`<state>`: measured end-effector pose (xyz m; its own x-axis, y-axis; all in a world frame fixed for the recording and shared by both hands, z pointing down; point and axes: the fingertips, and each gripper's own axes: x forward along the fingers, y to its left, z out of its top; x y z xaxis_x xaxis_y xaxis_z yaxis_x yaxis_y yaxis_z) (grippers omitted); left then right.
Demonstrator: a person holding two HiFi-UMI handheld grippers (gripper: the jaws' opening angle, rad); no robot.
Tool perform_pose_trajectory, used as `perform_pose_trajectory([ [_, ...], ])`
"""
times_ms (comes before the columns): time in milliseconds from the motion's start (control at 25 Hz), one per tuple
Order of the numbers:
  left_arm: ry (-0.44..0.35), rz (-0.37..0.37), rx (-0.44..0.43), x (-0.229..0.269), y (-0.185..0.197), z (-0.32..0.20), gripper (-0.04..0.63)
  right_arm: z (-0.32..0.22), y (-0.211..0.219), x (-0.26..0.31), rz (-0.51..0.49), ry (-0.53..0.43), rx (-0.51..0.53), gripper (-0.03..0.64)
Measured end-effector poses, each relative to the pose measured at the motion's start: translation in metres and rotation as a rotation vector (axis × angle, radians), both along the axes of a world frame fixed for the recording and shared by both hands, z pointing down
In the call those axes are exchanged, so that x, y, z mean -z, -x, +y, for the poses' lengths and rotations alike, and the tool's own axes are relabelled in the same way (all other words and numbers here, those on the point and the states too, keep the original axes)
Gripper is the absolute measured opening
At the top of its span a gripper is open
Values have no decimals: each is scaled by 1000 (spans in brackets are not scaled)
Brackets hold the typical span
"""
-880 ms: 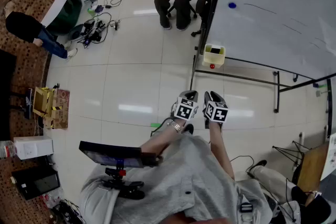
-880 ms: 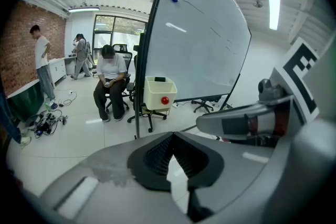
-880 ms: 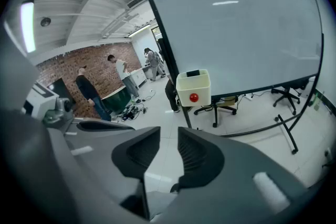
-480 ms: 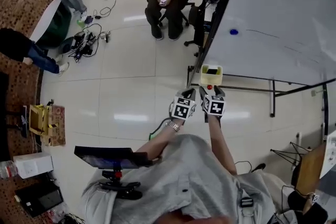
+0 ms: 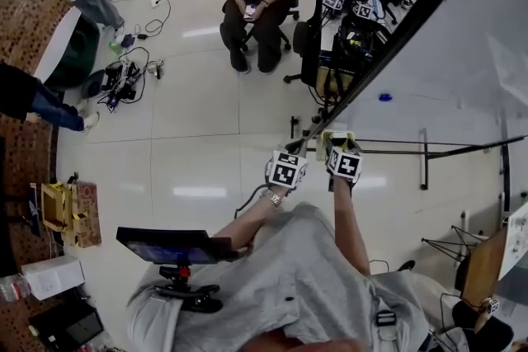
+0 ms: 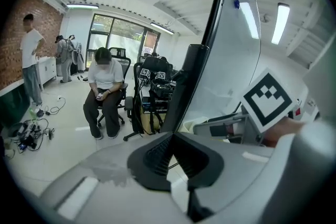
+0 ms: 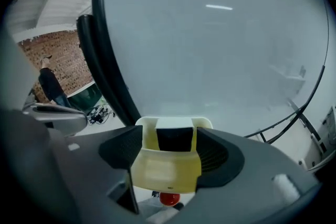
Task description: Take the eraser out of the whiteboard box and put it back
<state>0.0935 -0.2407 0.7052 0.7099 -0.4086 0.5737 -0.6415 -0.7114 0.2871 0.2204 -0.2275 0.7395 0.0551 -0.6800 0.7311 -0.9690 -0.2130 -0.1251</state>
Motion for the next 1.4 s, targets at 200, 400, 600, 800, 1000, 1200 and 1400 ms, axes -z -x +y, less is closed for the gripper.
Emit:
perform_pose_trajectory([
  [200, 2, 19, 40, 7, 1, -22, 6, -2, -6, -15, -20, 81, 1, 297],
  [400, -3, 22, 49, 11, -8, -30, 6, -2, -4, -6, -34, 63, 43, 276],
  [600, 6, 23, 18, 7, -28, -21, 6, 16, -10, 52, -76, -58, 67, 275],
  [800, 10, 17, 4, 4, -42, -15, 6, 38, -6, 93, -125, -110, 93, 275],
  [1000, 9, 25, -5, 6, -46, -10, 6, 49, 8, 81, -134, -63, 119, 275],
  [1200, 5, 30, 4, 8, -40, -8, 6, 44, 3, 67, -116, -90, 69, 275],
  [1400, 14, 24, 17, 3, -31, -5, 6, 41, 1, 40, -105, -61, 35, 275],
])
